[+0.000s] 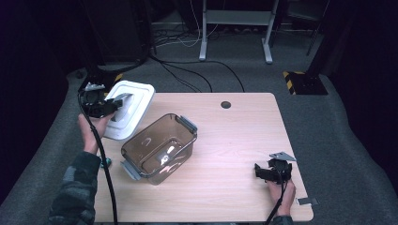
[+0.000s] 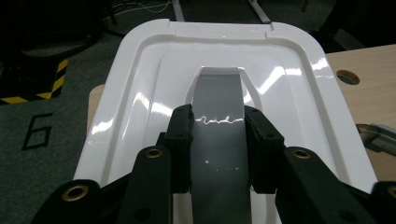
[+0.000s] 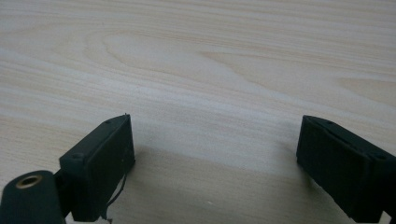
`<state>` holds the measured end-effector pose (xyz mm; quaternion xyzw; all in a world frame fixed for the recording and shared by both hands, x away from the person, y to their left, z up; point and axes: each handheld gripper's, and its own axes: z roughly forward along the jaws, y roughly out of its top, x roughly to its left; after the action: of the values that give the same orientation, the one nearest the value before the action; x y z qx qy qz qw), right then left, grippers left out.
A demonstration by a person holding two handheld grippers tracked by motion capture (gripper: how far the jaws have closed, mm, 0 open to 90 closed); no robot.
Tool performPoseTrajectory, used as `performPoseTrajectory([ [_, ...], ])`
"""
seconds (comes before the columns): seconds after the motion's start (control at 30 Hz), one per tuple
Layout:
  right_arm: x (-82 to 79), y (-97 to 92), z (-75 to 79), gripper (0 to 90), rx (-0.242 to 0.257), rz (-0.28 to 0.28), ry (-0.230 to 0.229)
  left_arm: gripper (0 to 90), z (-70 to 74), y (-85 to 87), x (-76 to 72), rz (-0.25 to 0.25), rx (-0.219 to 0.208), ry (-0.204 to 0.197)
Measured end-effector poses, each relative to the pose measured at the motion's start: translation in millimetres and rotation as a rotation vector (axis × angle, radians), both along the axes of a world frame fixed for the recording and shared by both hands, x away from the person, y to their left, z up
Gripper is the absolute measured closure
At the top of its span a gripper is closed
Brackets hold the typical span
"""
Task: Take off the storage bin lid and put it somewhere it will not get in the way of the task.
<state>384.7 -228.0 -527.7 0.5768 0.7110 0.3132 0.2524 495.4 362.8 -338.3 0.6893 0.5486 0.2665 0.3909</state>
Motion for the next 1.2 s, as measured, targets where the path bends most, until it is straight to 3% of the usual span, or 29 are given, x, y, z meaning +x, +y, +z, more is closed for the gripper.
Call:
performPoseTrajectory([
  [0.27, 0.0, 0.0, 0.0, 10.4, 0.000, 0.000, 0.000, 66.7, -13.1, 8.9, 17.3, 0.053, -0.015, 0.030],
  [0.77, 0.0, 0.0, 0.0, 10.4, 0.000, 0.000, 0.000, 66.6, -34.6, 16.8, 33.7, 0.105, 0.011, 0.068],
  [1.2, 0.0, 0.0, 0.0, 10.3, 0.000, 0.000, 0.000, 66.6, -60.2, 23.5, 42.1, 0.112, 0.008, 0.103],
])
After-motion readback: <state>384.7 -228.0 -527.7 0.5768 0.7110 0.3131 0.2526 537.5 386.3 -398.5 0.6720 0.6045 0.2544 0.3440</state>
